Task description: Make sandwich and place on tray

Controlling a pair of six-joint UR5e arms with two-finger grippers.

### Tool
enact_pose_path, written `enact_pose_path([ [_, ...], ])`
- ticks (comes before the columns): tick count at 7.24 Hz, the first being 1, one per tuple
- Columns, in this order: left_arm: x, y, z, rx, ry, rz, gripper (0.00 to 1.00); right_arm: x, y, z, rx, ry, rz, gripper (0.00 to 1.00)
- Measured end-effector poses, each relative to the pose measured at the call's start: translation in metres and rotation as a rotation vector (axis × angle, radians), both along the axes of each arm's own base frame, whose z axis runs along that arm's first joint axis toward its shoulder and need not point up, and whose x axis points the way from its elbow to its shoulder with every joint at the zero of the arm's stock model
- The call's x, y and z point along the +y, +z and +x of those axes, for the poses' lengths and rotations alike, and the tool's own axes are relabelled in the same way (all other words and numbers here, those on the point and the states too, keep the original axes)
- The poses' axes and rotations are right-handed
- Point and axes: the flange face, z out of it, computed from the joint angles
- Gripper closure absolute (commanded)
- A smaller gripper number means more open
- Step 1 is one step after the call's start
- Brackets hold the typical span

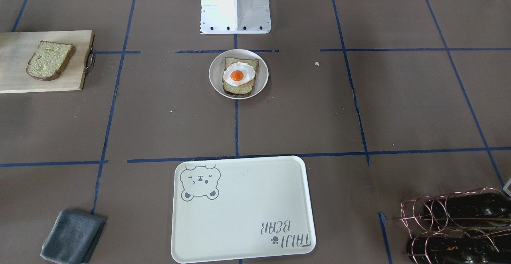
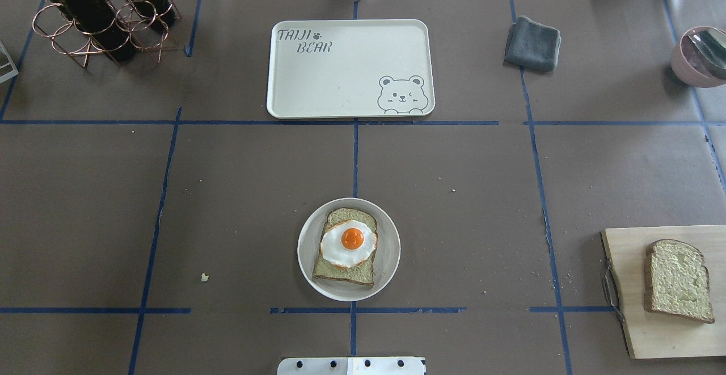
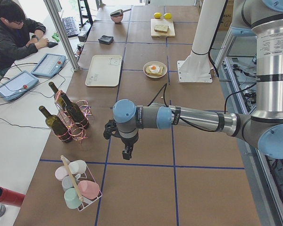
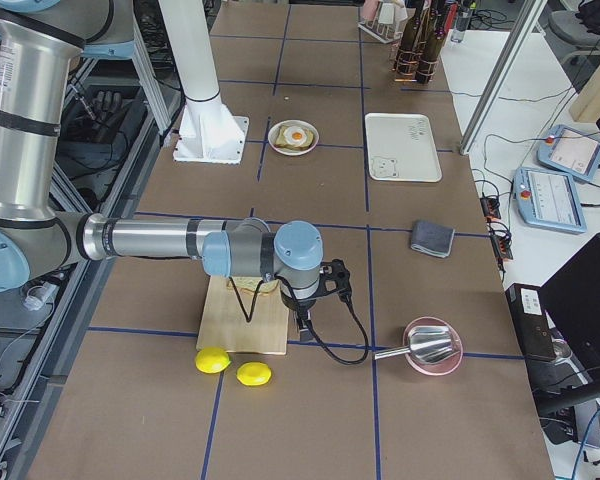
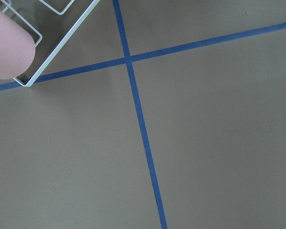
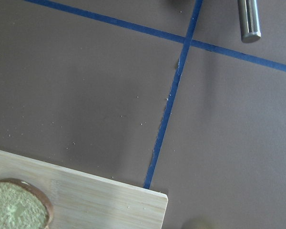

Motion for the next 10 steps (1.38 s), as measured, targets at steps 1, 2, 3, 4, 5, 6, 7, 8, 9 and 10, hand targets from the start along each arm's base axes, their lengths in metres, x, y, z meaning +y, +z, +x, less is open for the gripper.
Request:
enact_pose_path([
  [1,0.000,0.000,0.000,0.000,0.000,0.000,0.00,-0.001,-0.003,-0.001,-0.014,0.002,0.011,0.00],
  [2,0.000,0.000,0.000,0.000,0.000,-0.001,0.00,-0.001,-0.006,-0.003,-0.041,0.004,0.024,0.00],
  [3,0.000,0.001,0.000,0.000,0.001,-0.001,0.00,0.000,-0.007,-0.005,-0.069,0.006,0.024,0.00],
  [4,0.000,0.001,0.001,0.000,0.001,-0.002,0.00,0.004,-0.006,-0.007,-0.093,0.005,0.016,0.00],
  [5,0.000,0.001,0.001,0.000,0.001,-0.003,0.00,0.006,-0.009,-0.012,-0.116,-0.006,0.025,0.00],
  [6,0.000,0.002,0.001,0.000,0.001,-0.004,0.00,0.007,-0.017,-0.023,-0.132,-0.016,0.034,0.01],
  [7,0.001,0.002,0.001,0.000,0.001,-0.006,0.00,0.013,-0.023,-0.041,-0.144,-0.002,0.006,0.03],
  [8,0.001,0.003,0.001,0.000,0.001,-0.006,0.00,0.024,-0.026,-0.064,-0.160,0.026,-0.023,0.02],
  [9,0.001,0.003,0.001,0.000,0.001,-0.006,0.00,0.041,-0.028,-0.085,-0.186,0.063,-0.047,0.03],
  [10,0.001,0.003,0.001,0.001,0.001,-0.006,0.00,0.058,-0.028,-0.103,-0.219,0.096,-0.074,0.03],
])
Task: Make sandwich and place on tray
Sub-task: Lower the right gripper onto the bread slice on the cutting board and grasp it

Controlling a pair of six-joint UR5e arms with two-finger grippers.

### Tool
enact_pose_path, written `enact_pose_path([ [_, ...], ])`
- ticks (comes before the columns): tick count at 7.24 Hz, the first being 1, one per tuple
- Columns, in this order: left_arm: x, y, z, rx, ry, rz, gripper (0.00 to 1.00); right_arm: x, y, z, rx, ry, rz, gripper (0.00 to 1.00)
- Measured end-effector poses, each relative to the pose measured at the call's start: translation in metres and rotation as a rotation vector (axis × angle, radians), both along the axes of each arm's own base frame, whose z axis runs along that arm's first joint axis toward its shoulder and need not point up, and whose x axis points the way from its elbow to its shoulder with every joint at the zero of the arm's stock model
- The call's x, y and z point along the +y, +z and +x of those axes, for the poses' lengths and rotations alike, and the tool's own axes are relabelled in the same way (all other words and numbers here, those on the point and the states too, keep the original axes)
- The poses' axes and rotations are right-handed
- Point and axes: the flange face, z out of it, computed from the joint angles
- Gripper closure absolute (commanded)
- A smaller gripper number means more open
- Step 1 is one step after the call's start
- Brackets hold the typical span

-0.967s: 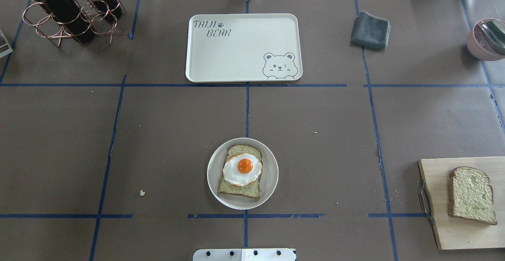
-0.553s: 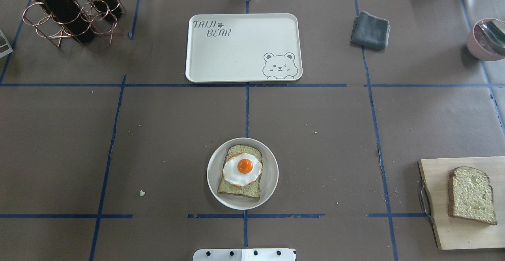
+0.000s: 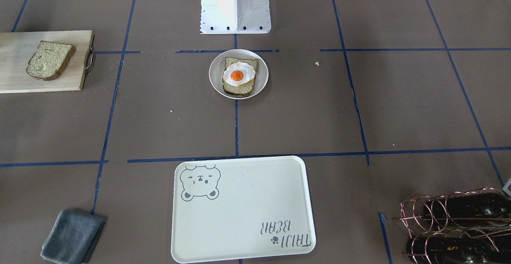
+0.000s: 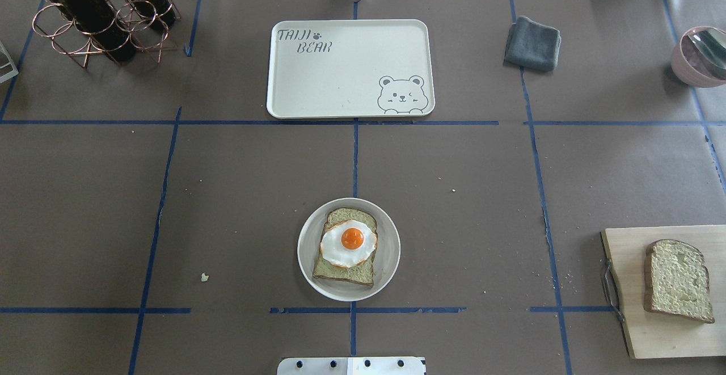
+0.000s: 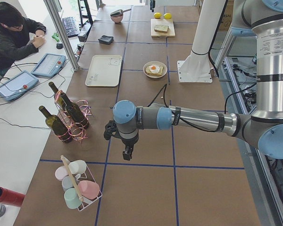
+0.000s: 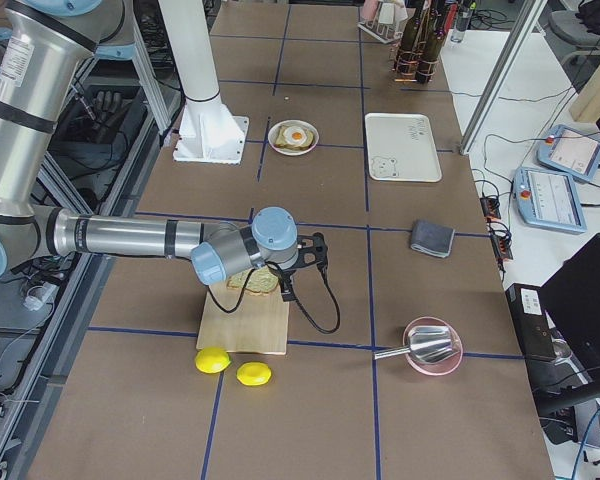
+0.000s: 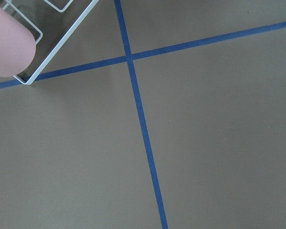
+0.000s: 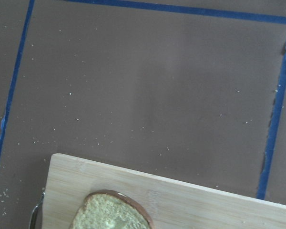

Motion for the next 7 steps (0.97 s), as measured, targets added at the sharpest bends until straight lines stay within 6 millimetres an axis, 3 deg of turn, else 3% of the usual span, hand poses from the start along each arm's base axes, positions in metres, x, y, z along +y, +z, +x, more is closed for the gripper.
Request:
enact_pose_path([
  [3,0.000,0.000,0.000,-0.001,-0.001,-0.001,0.00,0.034,0.038,-0.045,-0.053,0.063,-0.026,0.09],
  [5,0.000,0.000,0.000,0.000,-0.001,-0.001,0.00,0.046,0.050,-0.075,-0.046,0.059,-0.043,0.14],
  [7,0.000,0.000,0.000,0.000,-0.001,-0.001,0.00,0.054,0.064,-0.085,-0.028,0.035,-0.064,0.19],
])
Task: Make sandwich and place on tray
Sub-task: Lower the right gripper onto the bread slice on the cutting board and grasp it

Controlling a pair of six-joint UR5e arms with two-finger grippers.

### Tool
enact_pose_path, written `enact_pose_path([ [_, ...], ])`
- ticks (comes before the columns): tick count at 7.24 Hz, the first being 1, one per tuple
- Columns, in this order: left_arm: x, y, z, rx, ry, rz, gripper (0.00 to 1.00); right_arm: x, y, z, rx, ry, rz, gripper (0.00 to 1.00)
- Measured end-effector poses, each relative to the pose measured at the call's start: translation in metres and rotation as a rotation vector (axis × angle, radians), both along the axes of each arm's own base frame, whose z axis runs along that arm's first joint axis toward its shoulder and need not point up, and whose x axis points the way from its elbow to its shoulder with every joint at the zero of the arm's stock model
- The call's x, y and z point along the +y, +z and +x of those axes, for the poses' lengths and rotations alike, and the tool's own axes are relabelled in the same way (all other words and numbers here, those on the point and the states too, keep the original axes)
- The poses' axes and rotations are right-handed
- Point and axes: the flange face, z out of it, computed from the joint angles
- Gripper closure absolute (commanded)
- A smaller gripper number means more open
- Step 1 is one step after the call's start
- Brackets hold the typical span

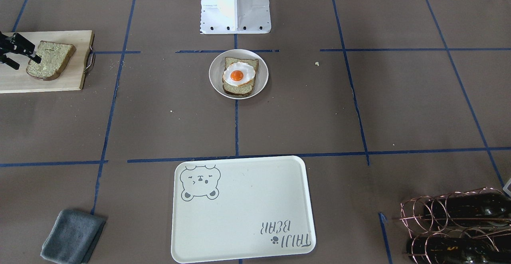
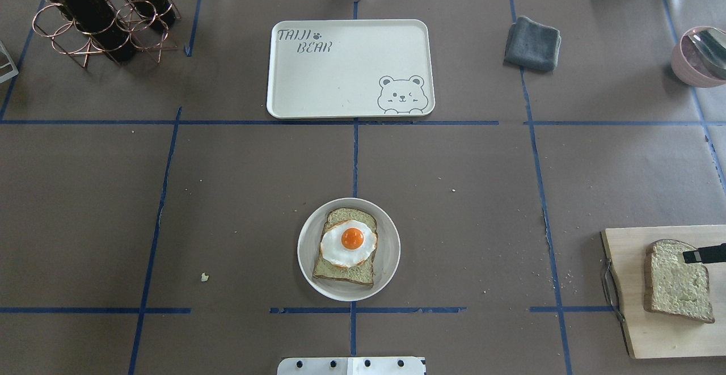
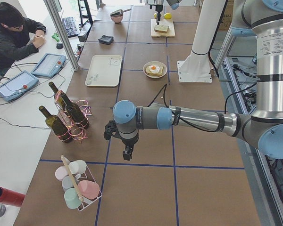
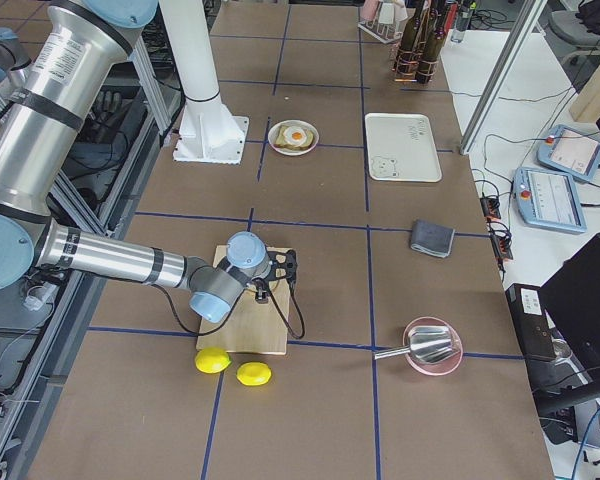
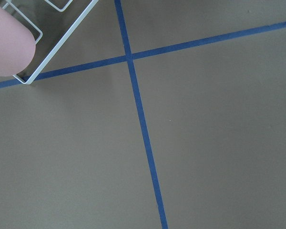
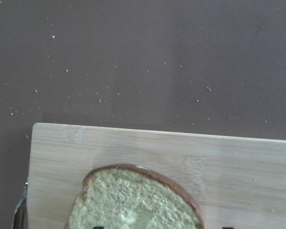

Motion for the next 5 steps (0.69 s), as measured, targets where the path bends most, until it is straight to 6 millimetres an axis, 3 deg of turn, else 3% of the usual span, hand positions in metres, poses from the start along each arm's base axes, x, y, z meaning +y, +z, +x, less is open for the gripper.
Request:
enact_pose_path([
  [2,0.0000,-0.0001,0.0000,0.000,0.000,0.000,0.00,0.0051,0.0144,-0.0021,0.018,-0.014,-0.020,0.24],
  [5,0.0000,-0.0007,0.0000,0.000,0.000,0.001,0.00,0.0076,0.0166,-0.0046,0.010,-0.022,-0.013,0.35],
])
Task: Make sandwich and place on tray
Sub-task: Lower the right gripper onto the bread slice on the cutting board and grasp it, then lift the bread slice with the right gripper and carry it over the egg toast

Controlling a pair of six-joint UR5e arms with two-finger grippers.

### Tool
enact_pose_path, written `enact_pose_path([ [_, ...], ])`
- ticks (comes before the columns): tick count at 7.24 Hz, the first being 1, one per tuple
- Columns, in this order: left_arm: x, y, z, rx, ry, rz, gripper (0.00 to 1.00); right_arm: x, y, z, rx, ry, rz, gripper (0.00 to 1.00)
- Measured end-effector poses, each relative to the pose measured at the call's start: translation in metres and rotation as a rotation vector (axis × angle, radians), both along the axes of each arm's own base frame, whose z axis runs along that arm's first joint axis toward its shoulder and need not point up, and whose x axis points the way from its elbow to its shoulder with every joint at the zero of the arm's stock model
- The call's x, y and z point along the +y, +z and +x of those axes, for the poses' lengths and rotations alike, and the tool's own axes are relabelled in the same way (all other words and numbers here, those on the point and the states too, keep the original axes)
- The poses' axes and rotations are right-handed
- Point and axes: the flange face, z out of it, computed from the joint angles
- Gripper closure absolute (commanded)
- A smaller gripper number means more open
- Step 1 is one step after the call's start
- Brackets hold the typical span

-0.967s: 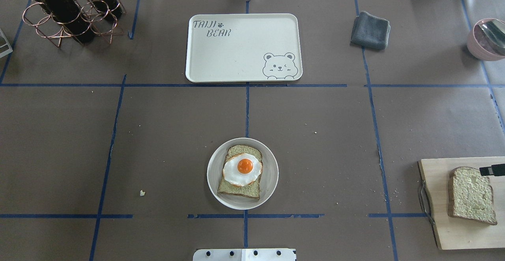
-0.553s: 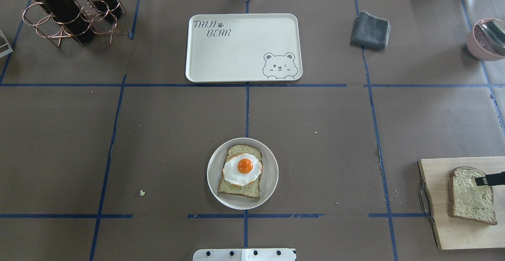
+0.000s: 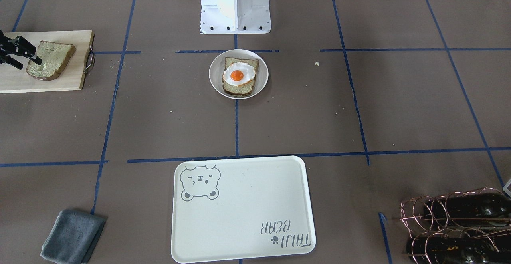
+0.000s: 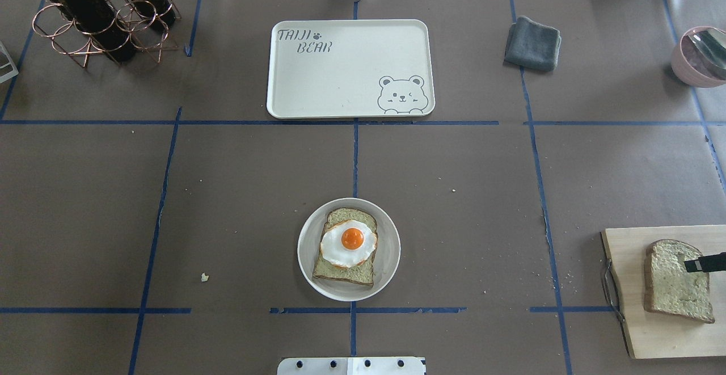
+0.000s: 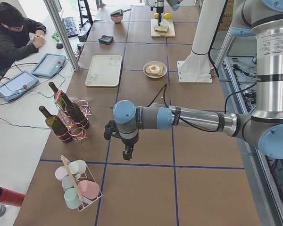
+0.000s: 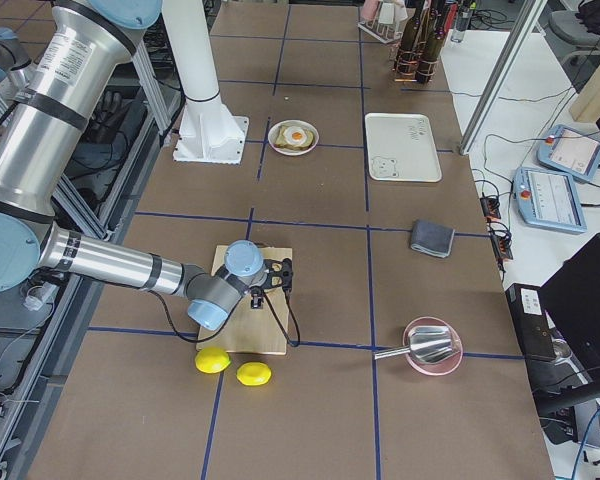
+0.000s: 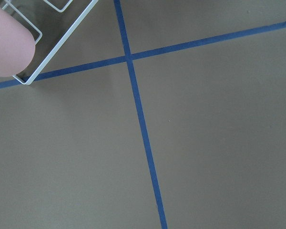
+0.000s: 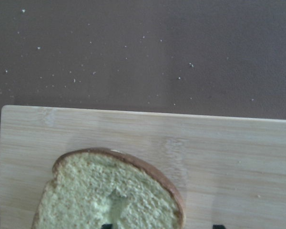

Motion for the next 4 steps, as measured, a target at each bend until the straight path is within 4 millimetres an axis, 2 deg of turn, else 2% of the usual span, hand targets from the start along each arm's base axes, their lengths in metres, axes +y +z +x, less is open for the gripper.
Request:
enact_pose_path([
  [1,0.0000,-0.0001,0.0000,0.000,0.000,0.000,0.00,0.0009,-0.0012,-0.0011,-0.007,-0.003,0.004,0.48],
  [2,0.0000,0.0000,0.0000,0.000,0.000,0.000,0.00,0.0013,-0.0025,-0.0019,-0.014,-0.005,0.006,0.80],
  [3,0.0000,0.0003,0.0000,0.000,0.000,-0.001,0.00,0.0015,-0.0033,-0.0023,-0.019,-0.004,0.007,1.00],
  [4,0.0000,0.0005,0.0000,0.000,0.000,-0.001,0.00,0.0017,-0.0036,-0.0025,-0.021,-0.006,0.007,1.00],
])
